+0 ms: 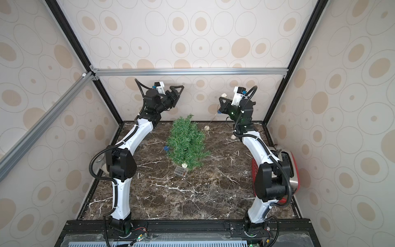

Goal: Remove string lights from the small christmas tree
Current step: Remove the light string from the Christmas tree.

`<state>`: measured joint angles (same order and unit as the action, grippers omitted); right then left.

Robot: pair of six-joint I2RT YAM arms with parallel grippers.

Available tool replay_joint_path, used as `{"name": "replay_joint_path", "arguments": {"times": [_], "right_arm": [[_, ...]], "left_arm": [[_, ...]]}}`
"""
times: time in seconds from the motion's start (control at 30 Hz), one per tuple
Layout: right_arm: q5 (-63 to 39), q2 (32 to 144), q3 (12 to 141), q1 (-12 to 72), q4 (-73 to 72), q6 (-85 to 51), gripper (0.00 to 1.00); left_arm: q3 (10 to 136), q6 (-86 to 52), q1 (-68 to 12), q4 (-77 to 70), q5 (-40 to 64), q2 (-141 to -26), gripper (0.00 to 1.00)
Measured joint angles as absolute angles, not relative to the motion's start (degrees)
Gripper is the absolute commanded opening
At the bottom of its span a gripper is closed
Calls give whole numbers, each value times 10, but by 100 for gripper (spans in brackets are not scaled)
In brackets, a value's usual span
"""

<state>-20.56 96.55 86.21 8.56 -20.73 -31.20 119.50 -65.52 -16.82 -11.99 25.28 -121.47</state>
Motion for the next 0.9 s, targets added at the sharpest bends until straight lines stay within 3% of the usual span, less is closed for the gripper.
{"name": "replay_joint_path", "arguments": {"times": [0.43, 0.9], "right_arm": [[-105, 784, 769, 174, -129, -216, 0], [-14, 634, 731, 267, -28, -162, 0]], "left_arm": [[947, -565, -167, -79, 177, -960, 94], [779, -527, -167, -51, 149, -805, 95]]}}
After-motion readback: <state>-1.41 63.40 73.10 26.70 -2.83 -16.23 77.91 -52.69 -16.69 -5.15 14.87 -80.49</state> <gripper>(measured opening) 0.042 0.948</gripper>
